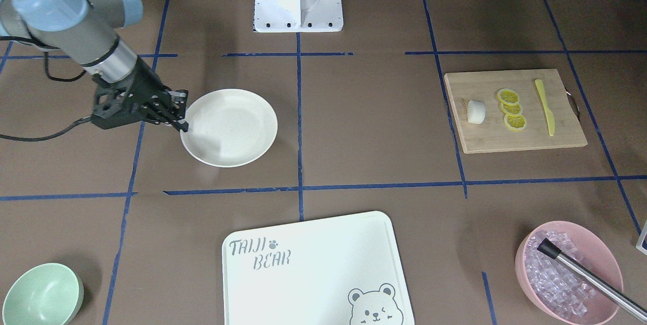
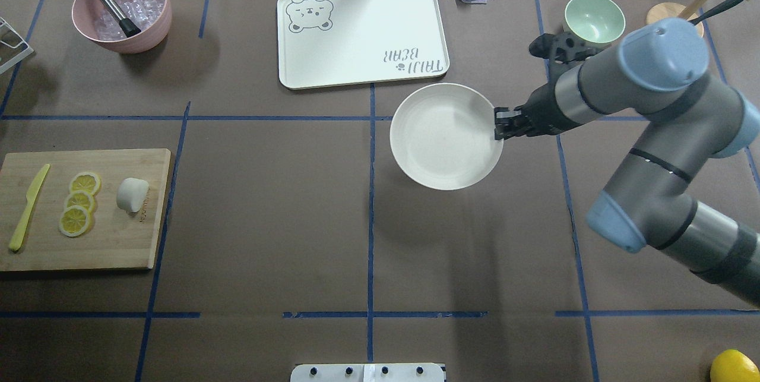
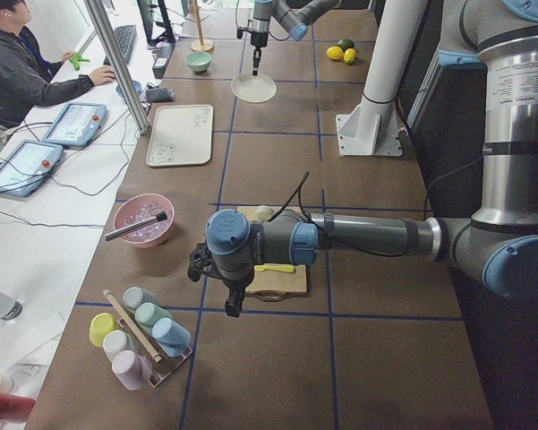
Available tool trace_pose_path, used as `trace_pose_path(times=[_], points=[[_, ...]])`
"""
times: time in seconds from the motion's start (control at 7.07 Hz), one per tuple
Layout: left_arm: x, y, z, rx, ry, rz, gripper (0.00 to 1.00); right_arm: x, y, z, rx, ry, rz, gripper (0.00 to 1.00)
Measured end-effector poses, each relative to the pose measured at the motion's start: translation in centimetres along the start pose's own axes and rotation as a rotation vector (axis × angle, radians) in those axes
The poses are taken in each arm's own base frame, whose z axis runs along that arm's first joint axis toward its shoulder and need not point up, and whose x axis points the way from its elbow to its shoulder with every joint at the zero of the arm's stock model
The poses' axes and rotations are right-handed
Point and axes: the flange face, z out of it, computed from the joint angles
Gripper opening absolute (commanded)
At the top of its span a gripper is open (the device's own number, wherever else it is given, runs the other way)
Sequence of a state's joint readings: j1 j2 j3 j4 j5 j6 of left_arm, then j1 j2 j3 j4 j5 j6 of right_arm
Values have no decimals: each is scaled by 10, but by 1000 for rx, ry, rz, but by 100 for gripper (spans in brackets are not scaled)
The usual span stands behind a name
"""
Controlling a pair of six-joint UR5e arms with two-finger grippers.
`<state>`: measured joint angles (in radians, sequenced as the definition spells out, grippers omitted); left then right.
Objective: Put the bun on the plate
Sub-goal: 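Slide the white plate with the right gripper toward the table center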
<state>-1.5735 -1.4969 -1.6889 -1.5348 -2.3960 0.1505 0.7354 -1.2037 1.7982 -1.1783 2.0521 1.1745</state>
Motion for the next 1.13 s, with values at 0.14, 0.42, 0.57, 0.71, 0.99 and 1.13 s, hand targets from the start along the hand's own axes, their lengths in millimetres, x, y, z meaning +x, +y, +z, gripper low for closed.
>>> trace_pose_path(times=[0.14,0.42,0.57,0.71,0.99,1.13], points=[[0,0,0,0,0,1,100,-34,9,24,-9,30,31,3],[0,0,0,0,0,1,100,-83,17,69,-28,65,111,14],[0,0,0,0,0,0,100,-98,28,84,-33,74,139,25],[0,0,0,0,0,0,100,-109,45,99,-29,84,154,40],[-1,1,1,-2,0,-2,100,-128,67,111,-3,84,195,100],[-1,1,1,-1,0,-1,100,-134,67,110,4,81,212,100]])
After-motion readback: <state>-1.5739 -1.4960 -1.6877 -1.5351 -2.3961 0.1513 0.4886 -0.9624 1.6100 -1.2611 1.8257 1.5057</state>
